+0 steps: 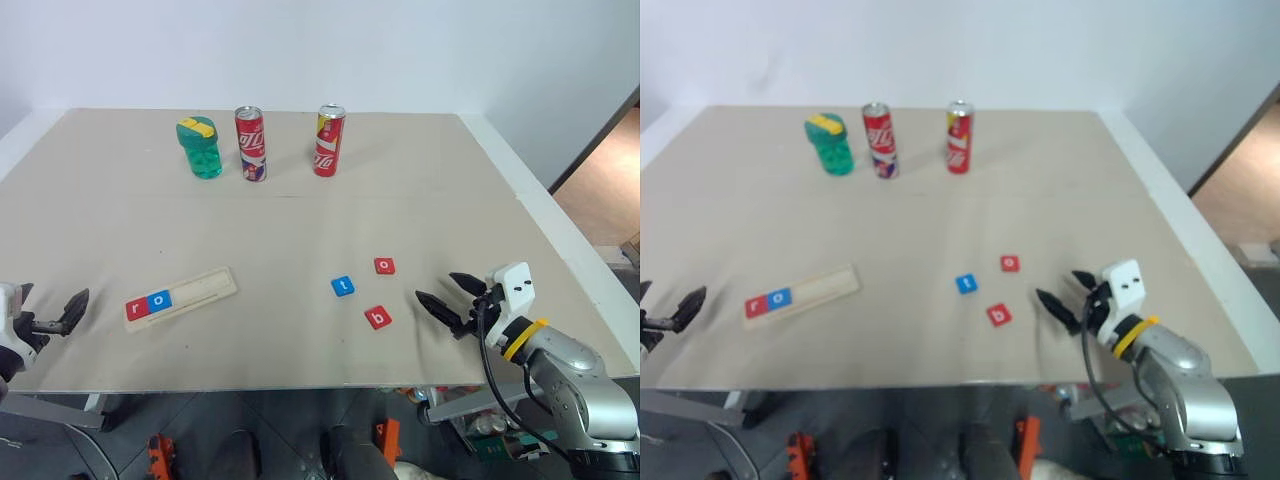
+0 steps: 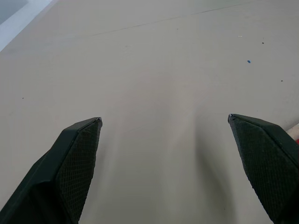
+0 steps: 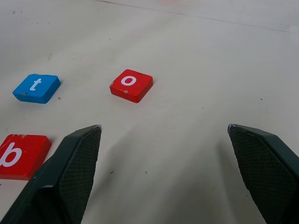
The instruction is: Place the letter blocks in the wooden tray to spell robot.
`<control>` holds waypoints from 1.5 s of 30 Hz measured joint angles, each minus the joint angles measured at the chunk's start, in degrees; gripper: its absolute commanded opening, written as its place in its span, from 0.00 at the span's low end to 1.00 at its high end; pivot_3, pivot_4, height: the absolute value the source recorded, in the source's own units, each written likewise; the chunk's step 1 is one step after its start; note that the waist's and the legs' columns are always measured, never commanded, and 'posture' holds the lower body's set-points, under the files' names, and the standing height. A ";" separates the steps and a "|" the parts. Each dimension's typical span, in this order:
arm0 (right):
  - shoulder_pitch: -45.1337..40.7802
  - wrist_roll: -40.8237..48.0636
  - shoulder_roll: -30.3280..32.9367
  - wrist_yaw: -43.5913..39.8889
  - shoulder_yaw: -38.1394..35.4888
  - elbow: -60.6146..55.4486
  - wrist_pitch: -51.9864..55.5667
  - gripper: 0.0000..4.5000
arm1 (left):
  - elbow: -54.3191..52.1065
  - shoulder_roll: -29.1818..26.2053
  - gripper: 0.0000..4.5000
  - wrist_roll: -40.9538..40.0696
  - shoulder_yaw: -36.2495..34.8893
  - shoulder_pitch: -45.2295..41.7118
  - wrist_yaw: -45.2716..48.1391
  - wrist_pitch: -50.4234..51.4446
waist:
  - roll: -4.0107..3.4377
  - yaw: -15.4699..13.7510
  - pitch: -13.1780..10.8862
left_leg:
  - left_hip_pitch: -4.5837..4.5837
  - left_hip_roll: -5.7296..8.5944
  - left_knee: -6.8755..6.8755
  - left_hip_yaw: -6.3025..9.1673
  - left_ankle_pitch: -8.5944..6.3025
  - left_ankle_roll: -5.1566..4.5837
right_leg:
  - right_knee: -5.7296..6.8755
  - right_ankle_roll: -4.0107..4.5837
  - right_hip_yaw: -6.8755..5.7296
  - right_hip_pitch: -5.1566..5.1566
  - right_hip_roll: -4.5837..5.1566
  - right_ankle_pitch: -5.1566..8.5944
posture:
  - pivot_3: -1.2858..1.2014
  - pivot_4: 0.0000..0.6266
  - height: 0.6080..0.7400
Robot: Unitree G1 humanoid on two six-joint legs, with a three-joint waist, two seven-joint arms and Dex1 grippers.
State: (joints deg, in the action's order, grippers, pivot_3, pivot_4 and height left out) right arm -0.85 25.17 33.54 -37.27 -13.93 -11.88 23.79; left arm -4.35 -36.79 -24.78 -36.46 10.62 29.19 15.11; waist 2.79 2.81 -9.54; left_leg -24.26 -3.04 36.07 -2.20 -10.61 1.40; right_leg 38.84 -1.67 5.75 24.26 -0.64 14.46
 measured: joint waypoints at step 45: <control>-29.04 -7.36 -1.40 -32.12 25.35 12.15 -14.87 0.99 | 15.38 -15.50 1.00 10.16 35.08 -27.14 37.89 -4.02 | -0.07 -0.08 -0.07 | -0.07 -0.01 -0.11 0.06 -0.05 0.05 | 0.22 -0.12 -0.24 0.13 -0.15 0.03 | 0.52 0.24 1.00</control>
State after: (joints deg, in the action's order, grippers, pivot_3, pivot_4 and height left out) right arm -29.89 17.81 32.14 -69.38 11.42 0.26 8.93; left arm 11.03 -52.29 -14.62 -1.38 -16.52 67.07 11.09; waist 2.72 2.74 -9.61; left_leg -24.34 -3.05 35.96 -2.14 -10.66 1.45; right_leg 39.05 -1.79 5.52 24.39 -0.79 14.49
